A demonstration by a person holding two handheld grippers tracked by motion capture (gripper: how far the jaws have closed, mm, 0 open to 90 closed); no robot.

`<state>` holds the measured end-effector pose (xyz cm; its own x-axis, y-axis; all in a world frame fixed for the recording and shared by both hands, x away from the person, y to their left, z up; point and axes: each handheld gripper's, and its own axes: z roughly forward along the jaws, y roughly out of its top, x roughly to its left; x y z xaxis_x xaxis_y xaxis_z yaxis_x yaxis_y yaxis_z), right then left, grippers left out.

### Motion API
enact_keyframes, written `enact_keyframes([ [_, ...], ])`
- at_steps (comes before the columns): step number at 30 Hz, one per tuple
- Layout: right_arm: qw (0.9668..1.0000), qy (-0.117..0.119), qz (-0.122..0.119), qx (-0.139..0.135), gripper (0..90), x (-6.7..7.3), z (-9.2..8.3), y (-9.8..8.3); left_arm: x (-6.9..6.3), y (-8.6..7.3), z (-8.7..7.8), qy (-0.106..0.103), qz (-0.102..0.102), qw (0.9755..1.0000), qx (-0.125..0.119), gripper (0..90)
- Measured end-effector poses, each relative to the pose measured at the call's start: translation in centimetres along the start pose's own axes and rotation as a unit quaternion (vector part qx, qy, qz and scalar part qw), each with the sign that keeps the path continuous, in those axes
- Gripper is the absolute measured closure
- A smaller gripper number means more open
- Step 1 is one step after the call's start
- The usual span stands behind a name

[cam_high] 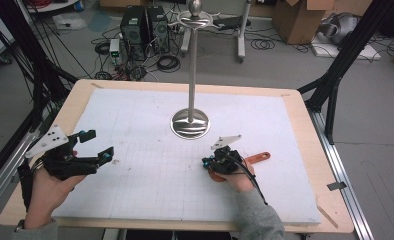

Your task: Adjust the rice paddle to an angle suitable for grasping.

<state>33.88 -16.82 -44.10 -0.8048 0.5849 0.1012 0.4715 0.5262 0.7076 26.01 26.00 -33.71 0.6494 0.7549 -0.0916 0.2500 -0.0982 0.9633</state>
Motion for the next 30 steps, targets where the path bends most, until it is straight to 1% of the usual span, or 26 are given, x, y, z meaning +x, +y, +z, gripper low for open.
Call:
enact_keyframes([
  [3,1.0,0.005,-0.002,0.003,89.0,0.3,-0.5,-0.5,-0.1,0.1,0.5,-0.004,0.001,1.0,0.001,12.4],
  [4,0.9999,0.008,-0.007,0.005,89.1,0.6,-0.7,-0.6,-0.2,0.1,0.7,-0.006,0.0,1.0,0.002,12.4],
  [5,0.9999,0.008,-0.007,0.005,89.1,0.6,-0.7,-0.6,-0.2,0.2,0.9,-0.009,0.001,1.0,0.003,12.4],
  [6,0.9999,0.006,-0.011,0.007,89.0,0.7,-0.8,-0.6,-0.3,0.2,1.0,-0.015,-0.004,0.9999,0.0,12.4],
  [7,0.9999,0.002,-0.015,0.002,89.1,0.7,-1.0,-0.5,-0.4,0.4,1.1,-0.021,-0.006,0.9998,-0.003,12.4],
  [8,0.9999,-0.002,-0.012,-0.012,89.1,0.4,-1.3,-0.3,-0.7,0.6,1.2,-0.024,0.001,0.9997,-0.005,12.4],
  [9,0.9999,-0.002,-0.012,-0.012,89.1,0.4,-1.3,-0.3,-0.7,0.6,1.2,-0.024,0.001,0.9997,-0.005,12.4],
  [10,0.9998,-0.01,-0.007,-0.018,89.1,-0.2,-1.3,0.0,-0.9,0.7,1.3,-0.027,0.003,0.9996,-0.007,12.4],
  [11,0.9998,-0.01,-0.007,-0.018,89.1,-0.2,-1.3,0.0,-0.9,0.7,1.3,-0.027,0.003,0.9996,-0.007,12.4],
  [12,0.9998,-0.014,0.001,-0.015,89.0,-0.8,-1.1,0.2,-0.9,0.7,1.3,-0.029,0.004,0.9996,-0.006,12.4],
  [13,0.9998,-0.014,0.001,-0.015,89.0,-0.8,-1.1,0.2,-0.9,0.7,1.3,-0.029,0.004,0.9996,-0.006,12.4],
  [16,0.9999,-0.015,0.005,0.006,89.1,-1.4,-0.2,0.2,-0.6,0.6,1.2,-0.026,0.004,0.9997,-0.002,12.4],
  [19,0.9999,-0.014,0.005,0.006,89.1,-1.3,-0.3,0.1,-0.4,0.5,1.1,-0.022,0.001,0.9998,-0.002,12.4],
  [20,0.9998,-0.017,0.004,0.011,89.1,-1.1,-0.4,0.1,-0.3,0.4,1.0,-0.02,-0.001,0.9998,-0.003,12.4],
  [22,0.9996,-0.024,-0.007,0.015,89.1,-0.8,-0.5,0.1,-0.3,0.5,0.9,-0.019,-0.002,0.9998,-0.005,12.4],
  [23,0.9995,-0.025,-0.012,0.012,89.1,-0.5,-0.7,-0.3,-0.2,0.6,0.9,-0.015,-0.003,0.9999,-0.005,12.4],
  [25,0.9996,-0.025,-0.013,0.009,89.1,-0.3,-0.8,-0.5,-0.2,0.6,0.9,-0.014,-0.003,0.9999,-0.004,12.4],
  [26,0.9997,-0.021,-0.011,0.004,89.1,-0.1,-1.2,-1.0,-0.2,0.6,0.9,-0.013,-0.005,0.9999,-0.004,12.4],
  [27,0.9997,-0.021,-0.011,0.004,89.1,-0.1,-1.2,-1.0,-0.1,0.7,0.9,-0.014,-0.005,0.9999,-0.002,12.4],
  [28,0.9997,-0.02,-0.013,0.0,89.1,0.3,-1.6,-1.6,-0.1,0.7,1.0,-0.015,-0.007,0.9999,-0.001,12.4],
  [29,0.9997,-0.02,-0.013,0.0,89.1,0.3,-1.6,-1.6,-0.1,0.7,1.1,-0.014,-0.007,0.9999,0.0,12.4],
  [30,0.9997,-0.018,-0.016,0.001,89.1,0.6,-2.0,-2.1,-0.1,0.7,1.2,-0.015,-0.008,0.9999,0.001,12.4],
])
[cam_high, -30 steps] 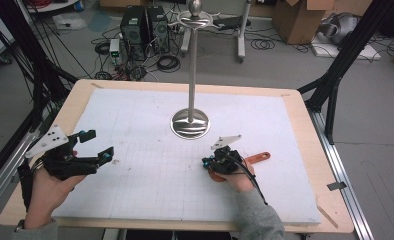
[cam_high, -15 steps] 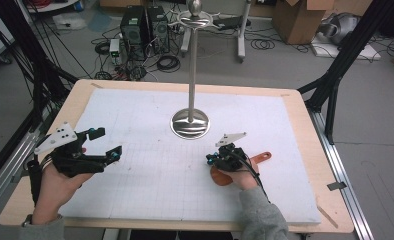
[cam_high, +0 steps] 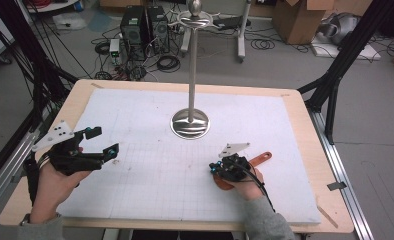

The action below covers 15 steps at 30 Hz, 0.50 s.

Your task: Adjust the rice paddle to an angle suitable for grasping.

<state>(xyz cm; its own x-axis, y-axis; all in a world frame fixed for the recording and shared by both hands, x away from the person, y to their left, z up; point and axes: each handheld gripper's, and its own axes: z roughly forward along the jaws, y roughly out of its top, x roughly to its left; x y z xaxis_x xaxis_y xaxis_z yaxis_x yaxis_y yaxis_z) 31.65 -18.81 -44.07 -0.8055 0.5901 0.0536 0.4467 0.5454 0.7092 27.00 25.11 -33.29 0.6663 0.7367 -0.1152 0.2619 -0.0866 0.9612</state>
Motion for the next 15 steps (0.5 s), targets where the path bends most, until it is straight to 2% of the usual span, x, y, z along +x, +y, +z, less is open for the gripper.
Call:
enact_keyframes([
  [5,1.0,0.002,-0.007,0.005,89.1,0.6,-0.9,-0.9,0.0,0.3,0.5,-0.007,0.0,1.0,-0.004,12.4],
  [8,1.0,0.003,-0.008,0.004,89.1,0.9,-2.0,-2.0,-0.1,0.5,1.0,-0.012,0.003,0.9999,-0.004,12.4],
  [15,1.0,0.001,-0.001,-0.007,89.1,1.7,-3.9,-4.2,-0.4,0.8,2.3,-0.026,0.01,0.9996,0.0,12.4],
])
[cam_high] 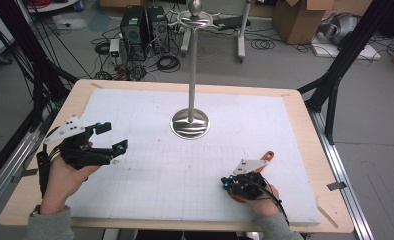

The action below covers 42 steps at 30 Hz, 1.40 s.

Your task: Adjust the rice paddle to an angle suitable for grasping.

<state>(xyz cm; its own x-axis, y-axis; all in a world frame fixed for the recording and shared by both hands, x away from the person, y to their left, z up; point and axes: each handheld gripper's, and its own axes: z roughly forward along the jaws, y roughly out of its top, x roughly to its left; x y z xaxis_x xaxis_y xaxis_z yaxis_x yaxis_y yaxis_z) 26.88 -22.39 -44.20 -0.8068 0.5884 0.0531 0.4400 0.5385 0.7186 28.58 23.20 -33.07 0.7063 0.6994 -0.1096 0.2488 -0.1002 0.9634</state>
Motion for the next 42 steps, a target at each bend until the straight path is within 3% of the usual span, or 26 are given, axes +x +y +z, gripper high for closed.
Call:
enact_keyframes([
  [4,0.9999,-0.008,-0.013,-0.006,88.1,0.1,-1.1,-0.5,-0.3,0.2,0.6,-0.006,0.004,1.0,0.001,12.4],
  [7,0.9979,-0.037,0.0,-0.053,86.5,-1.0,-2.8,-0.4,-0.4,0.3,0.7,-0.01,0.005,0.9999,0.0,12.4],
  [10,0.9937,-0.08,0.026,-0.074,89.3,-3.0,-4.7,-1.0,-0.4,0.3,0.7,-0.01,0.005,0.9999,0.002,12.4],
  [11,0.9911,-0.094,0.048,-0.08,89.6,-4.4,-5.5,-2.0,-0.4,0.2,0.7,-0.009,0.005,0.9999,0.003,12.4],
  [19,0.9853,-0.11,0.103,-0.08,89.9,-7.6,-7.5,-4.7,-0.4,0.1,0.6,-0.006,0.005,0.9999,0.006,12.4],
  [26,0.9835,-0.121,0.12,-0.06,90.0,-8.5,-7.3,-5.6,-0.3,0.0,0.4,-0.004,0.005,1.0,0.006,12.4],
  [31,0.9839,-0.135,0.114,-0.026,89.9,-8.9,-6.4,-5.7,-0.2,-0.1,0.3,-0.002,0.005,1.0,0.007,12.4],
  [42,0.9864,-0.127,0.102,-0.025,90.0,-9.0,-5.0,-4.8,-0.1,-0.6,-0.9,0.013,0.002,0.9999,0.011,12.4],
])
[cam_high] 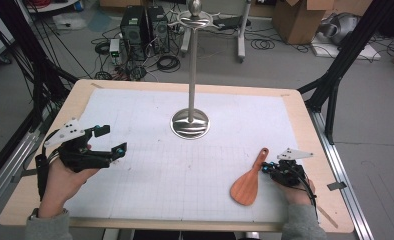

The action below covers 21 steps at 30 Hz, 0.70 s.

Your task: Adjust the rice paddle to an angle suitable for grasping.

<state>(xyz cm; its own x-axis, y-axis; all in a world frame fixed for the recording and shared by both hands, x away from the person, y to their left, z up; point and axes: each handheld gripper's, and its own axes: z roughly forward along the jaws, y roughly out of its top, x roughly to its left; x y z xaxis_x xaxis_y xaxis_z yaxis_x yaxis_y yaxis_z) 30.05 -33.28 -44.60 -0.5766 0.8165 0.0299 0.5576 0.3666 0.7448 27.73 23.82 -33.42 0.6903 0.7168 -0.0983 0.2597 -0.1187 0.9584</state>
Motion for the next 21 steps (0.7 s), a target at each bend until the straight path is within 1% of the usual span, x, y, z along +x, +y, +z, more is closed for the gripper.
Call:
enact_keyframes([
  [2,0.9999,0.007,-0.009,0.0,90.0,0.3,0.6,0.6,0.0,-0.2,-0.5,0.006,-0.002,1.0,0.001,12.4],
  [4,0.9999,0.01,-0.011,0.002,90.0,0.4,0.7,0.7,0.1,-0.3,-0.7,0.01,-0.002,1.0,0.001,12.4],
  [5,0.9998,0.012,-0.017,0.0,90.0,0.5,1.0,0.9,0.1,-0.3,-0.9,0.012,-0.003,0.9999,0.0,12.4],
  [6,0.9998,0.014,-0.017,0.001,90.0,0.7,1.2,1.1,0.2,-0.4,-1.2,0.014,-0.004,0.9999,0.0,12.4],
  [7,0.9995,0.019,-0.024,0.001,90.0,0.9,1.6,1.5,0.3,-0.5,-1.6,0.018,-0.006,0.9998,-0.001,12.4],
  [8,0.9995,0.019,-0.024,0.001,90.0,0.9,1.6,1.5,0.3,-0.5,-1.6,0.018,-0.006,0.9998,-0.001,12.4],
  [9,0.9991,0.025,-0.033,0.0,90.0,1.1,2.1,1.8,0.3,-0.6,-2.1,0.024,-0.008,0.9997,-0.003,12.4],
  [11,0.999,0.028,-0.033,-0.001,90.0,1.2,2.3,1.9,0.4,-0.7,-2.4,0.027,-0.008,0.9996,-0.003,12.4],
  [13,0.9984,0.038,-0.042,-0.002,90.0,1.7,3.0,2.5,0.4,-0.9,-3.0,0.032,-0.008,0.9994,-0.004,12.4],
  [14,0.9983,0.039,-0.044,-0.002,90.0,1.7,3.1,2.6,0.4,-0.9,-3.0,0.032,-0.008,0.9994,-0.004,12.4],
  [15,0.9979,0.043,-0.048,-0.003,90.0,1.9,3.3,2.8,0.4,-1.0,-3.4,0.036,-0.008,0.9993,-0.004,12.4],
  [16,0.9978,0.044,-0.05,-0.002,90.0,2.0,3.5,3.0,0.4,-1.0,-3.4,0.036,-0.008,0.9993,-0.004,12.4],
  [17,0.9974,0.048,-0.053,-0.002,90.0,2.1,3.7,3.2,0.5,-1.1,-3.8,0.042,-0.009,0.9991,-0.003,12.4],
  [18,0.9974,0.048,-0.053,-0.002,90.0,2.1,3.7,3.2,0.5,-1.1,-3.8,0.042,-0.009,0.9991,-0.003,12.4],
  [19,0.9966,0.056,-0.06,0.0,90.0,2.4,4.1,3.5,0.5,-1.3,-4.2,0.046,-0.009,0.9989,-0.002,12.4],
  [21,0.9965,0.056,-0.062,0.002,90.0,2.6,4.2,3.7,0.5,-1.3,-4.4,0.049,-0.011,0.9988,-0.003,12.4],
])
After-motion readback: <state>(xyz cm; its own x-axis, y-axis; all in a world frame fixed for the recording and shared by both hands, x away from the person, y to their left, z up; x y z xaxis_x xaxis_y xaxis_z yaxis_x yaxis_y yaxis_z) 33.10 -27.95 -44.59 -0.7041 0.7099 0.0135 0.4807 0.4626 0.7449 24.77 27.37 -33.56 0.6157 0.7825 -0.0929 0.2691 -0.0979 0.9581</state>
